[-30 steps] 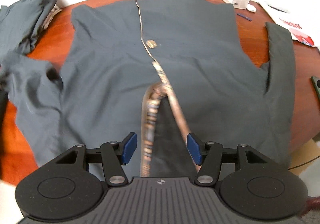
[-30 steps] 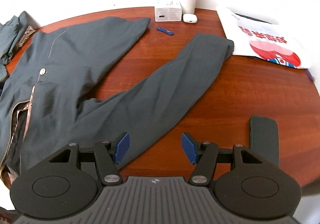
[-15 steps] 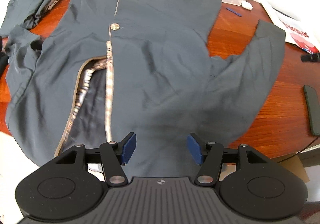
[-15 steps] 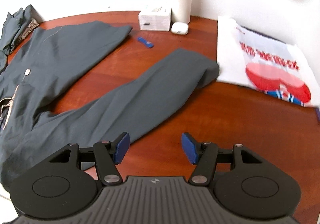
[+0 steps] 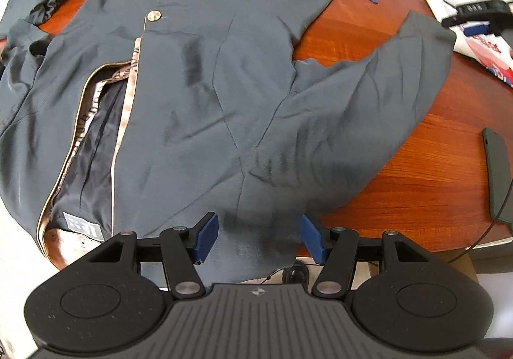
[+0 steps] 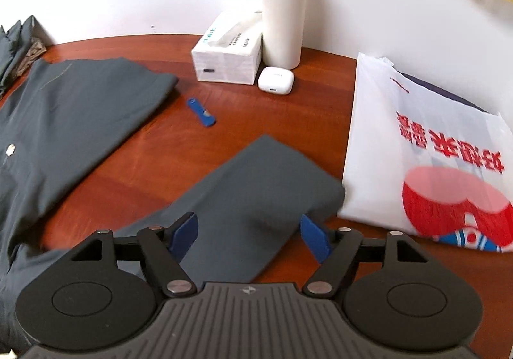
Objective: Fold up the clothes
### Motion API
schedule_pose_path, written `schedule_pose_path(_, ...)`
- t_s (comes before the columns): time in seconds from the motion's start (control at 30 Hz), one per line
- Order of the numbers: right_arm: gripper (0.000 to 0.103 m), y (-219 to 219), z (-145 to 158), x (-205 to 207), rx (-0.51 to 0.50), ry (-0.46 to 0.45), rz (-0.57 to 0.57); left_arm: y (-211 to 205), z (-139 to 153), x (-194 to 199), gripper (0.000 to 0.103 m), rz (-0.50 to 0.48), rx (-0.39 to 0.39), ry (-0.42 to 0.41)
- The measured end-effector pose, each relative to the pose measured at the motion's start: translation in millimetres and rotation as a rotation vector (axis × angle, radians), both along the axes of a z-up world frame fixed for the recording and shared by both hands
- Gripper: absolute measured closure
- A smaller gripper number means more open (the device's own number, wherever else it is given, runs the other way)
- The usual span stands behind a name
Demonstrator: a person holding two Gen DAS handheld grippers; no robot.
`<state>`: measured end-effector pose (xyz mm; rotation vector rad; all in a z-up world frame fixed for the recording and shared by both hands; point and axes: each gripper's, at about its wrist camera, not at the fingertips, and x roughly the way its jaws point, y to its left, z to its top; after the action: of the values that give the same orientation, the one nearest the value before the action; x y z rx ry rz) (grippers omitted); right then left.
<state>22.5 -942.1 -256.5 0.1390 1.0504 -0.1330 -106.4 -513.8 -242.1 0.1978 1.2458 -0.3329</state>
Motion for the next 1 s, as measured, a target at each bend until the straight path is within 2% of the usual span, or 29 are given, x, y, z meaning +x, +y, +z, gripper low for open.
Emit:
schedule_pose_path(0.23,0.021,-16.4,-27.2,42.8,-0.029,0.07,0.001,-4.4,-2.8,4.6,0.045,0.008,0.007,0.018)
schedule_pose_path(0.3,0.024,-17.8,-36.8,51.9,-0.032,0.096,0.012,-5.5,-3.4,5.6,0.045,0.006,0.01,0.023)
schedule_pose_path(0.4,0.042,-18.2,-41.7,52.9,-0.005,0.107,0.02,-6.8,-5.7,6.8,0.045,0.006,0.013,0.029)
schedule_pose_path(0.43,0.054,-18.3,-43.3,53.2,0.003,0.111,0.022,-7.3,-6.6,7.2,0.045,0.004,0.015,0.031)
schedule_pose_path(0.47,0.077,-18.6,-44.6,53.3,0.013,0.114,0.025,-8.4,-7.3,7.7,0.045,0.003,0.017,0.032)
schedule_pose_path(0.53,0.097,-19.9,-44.8,50.8,0.034,0.115,0.025,-10.2,-8.8,8.3,0.045,-0.002,0.021,0.035)
schedule_pose_path(0.63,0.102,-20.8,-40.8,45.4,0.04,0.105,0.027,-9.8,-10.9,9.3,0.045,-0.008,0.019,0.041)
schedule_pose_path(0.9,0.1,-28.8,-15.7,24.4,0.027,0.058,0.023,-8.9,-14.2,10.5,0.044,-0.015,0.016,0.042)
schedule_pose_path(0.93,0.095,-31.1,-13.1,22.5,0.024,0.058,0.027,-8.5,-14.4,10.2,0.044,-0.016,0.015,0.042)
schedule_pose_path(0.97,0.074,-31.6,-13.0,23.3,0.022,0.059,0.034,-8.2,-14.7,10.0,0.044,-0.017,0.015,0.041)
schedule_pose_path(1.0,0.059,-32.2,-11.6,24.3,0.005,0.059,0.062,-8.0,-14.9,9.8,0.044,-0.019,0.016,0.041)
